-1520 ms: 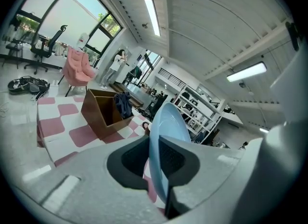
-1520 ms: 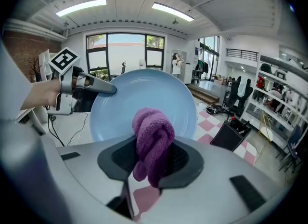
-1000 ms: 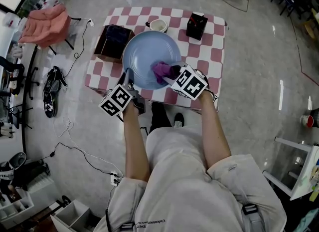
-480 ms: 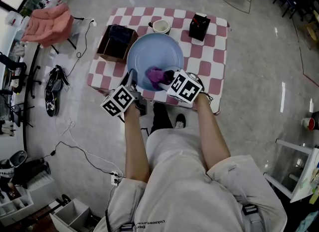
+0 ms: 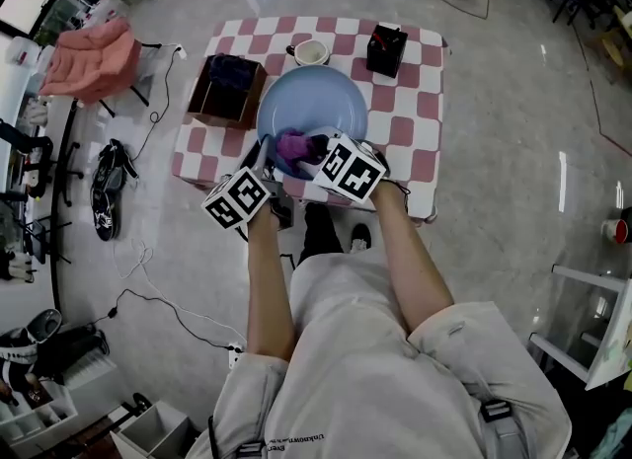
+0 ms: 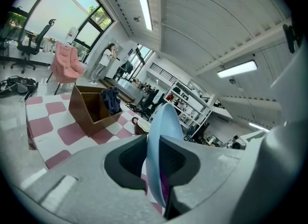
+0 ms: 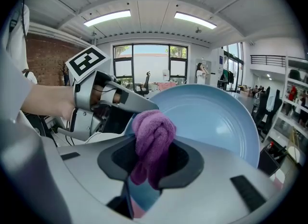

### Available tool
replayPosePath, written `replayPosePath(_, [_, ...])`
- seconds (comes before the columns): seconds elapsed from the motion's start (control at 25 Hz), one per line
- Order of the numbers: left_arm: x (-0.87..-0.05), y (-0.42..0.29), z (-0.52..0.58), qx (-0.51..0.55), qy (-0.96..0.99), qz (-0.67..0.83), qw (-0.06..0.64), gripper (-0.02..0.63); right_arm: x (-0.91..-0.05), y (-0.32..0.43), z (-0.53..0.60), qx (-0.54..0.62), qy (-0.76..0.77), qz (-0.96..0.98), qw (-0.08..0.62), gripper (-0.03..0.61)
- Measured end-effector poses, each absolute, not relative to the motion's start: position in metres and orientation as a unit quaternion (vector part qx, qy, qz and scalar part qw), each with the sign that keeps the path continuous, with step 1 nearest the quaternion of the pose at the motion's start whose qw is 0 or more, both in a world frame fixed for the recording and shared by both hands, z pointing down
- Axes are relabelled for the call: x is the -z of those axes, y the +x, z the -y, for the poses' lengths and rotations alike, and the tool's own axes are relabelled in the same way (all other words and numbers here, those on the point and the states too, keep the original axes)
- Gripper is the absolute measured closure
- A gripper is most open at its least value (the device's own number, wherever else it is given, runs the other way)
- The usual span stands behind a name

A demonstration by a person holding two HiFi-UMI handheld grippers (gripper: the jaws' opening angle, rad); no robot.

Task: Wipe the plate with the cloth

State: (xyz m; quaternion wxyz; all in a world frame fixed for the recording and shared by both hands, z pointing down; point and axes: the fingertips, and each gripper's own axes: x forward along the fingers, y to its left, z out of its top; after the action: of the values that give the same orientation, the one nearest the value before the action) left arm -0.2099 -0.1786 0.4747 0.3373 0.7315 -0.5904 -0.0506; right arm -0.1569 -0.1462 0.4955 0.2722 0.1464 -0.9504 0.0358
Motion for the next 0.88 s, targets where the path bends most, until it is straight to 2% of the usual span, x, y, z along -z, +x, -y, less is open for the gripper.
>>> replayPosePath(0.2, [-0.472, -0.206, 0.179, 0.06, 0.735, 0.582, 0.343, 0.569, -0.488, -0.152, 0.157, -0.048, 0.179, 0.951, 0.246, 0.443])
replayPosePath(0.48, [-0.486, -0.203, 0.174, 0.046, 0.739, 0.571, 0.355, 0.569, -0.49, -0.147, 0.165, -0.039, 0.206, 0.942, 0.262, 0.44])
replayPosePath(0.88, [-0.488, -0.2, 0.172, 0.044, 0.749, 0.555, 0.358, 0.569, -0.475, -0.144, 0.19, -0.03, 0.272, 0.933, 0.234, 0.44])
